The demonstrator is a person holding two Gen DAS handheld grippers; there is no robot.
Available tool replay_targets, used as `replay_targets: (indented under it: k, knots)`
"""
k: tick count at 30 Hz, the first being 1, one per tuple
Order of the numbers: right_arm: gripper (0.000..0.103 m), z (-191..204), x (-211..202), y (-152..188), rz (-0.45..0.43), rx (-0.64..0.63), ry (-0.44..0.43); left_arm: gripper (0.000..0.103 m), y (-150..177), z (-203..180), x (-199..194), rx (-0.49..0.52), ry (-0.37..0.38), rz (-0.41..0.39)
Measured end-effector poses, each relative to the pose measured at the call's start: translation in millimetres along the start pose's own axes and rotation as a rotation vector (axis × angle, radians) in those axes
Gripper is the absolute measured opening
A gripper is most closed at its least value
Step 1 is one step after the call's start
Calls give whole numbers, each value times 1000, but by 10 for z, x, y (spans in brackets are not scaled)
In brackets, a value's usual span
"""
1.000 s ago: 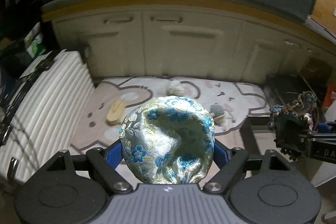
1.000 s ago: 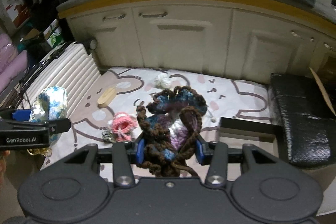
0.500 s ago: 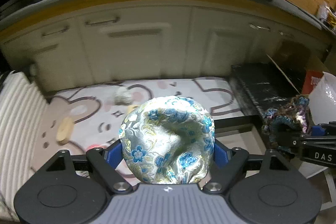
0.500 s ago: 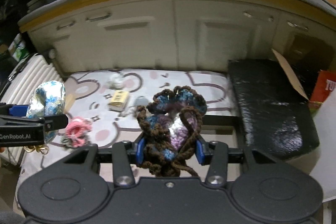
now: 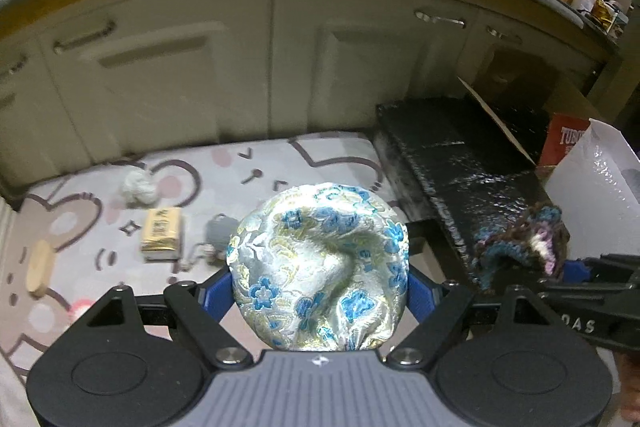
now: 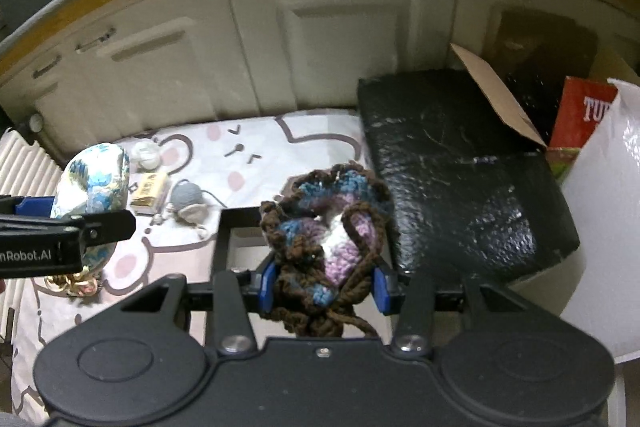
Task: Organize objects
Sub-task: 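Carry the floral pouch with the left tool while the right tool carries the crochet pouch to the black box, then lower both pouches into the black box and open both tools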
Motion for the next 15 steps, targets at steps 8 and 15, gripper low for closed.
replay_targets:
  k: [8,15]
  knots:
    - [47,-91,303,43,104,11,-24,84,25,-180,370,-61,32,78]
    - [47,-86,518,73,157,-8,-26,84,42,-196,683,-153,49,132]
Point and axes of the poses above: each gripper's, at about its wrist camera, not at the fingertips, and x roughly the way its jaws point, z to its left, y to its underside, the point moved 6 cm from there along x, roughly the way its jaws point, and after that the axes turned 1 degree about -y, right-handed, at the moved point
